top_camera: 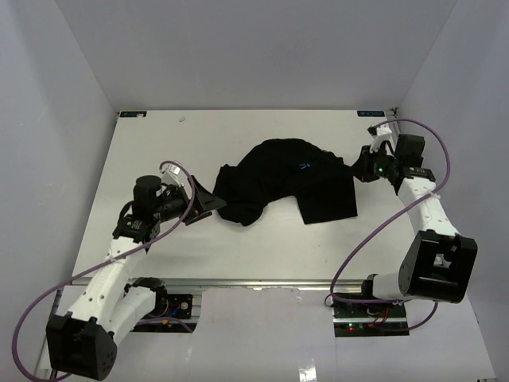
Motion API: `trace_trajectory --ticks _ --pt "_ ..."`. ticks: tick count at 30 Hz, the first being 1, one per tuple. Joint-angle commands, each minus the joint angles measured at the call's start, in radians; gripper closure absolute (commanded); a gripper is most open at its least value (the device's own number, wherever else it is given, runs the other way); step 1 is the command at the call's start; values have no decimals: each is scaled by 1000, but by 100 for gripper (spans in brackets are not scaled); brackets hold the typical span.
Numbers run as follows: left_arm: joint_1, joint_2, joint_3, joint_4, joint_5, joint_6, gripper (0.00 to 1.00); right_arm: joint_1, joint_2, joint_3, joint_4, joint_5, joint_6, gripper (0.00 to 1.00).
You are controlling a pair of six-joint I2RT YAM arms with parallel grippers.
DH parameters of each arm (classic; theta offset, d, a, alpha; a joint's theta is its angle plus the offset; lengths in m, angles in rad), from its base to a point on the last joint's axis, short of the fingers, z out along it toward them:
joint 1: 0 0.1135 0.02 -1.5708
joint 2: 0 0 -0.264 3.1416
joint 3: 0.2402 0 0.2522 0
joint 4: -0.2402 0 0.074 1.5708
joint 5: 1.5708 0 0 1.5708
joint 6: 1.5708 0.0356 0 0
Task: Fold and stack the t-shirts
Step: Flatten out the tshirt
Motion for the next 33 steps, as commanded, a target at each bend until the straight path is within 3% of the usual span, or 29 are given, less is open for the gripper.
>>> trace_trajectory --ticks 1,9,15,27,33 --pt "-85 65 8 20 -147 -26 2 -51 -12 93 28 -19 -6 94" --pt "-174 177 49 21 -242 -16 2 -207 75 287 51 4 3 94" --pt "-235 256 83 30 -268 1 2 -249 116 406 62 19 9 94" --pt "-395 456 198 72 -349 44 6 -238 7 501 157 -104 75 94" --pt "-412 398 216 61 -432 99 5 -80 -35 634 177 -121 92 94"
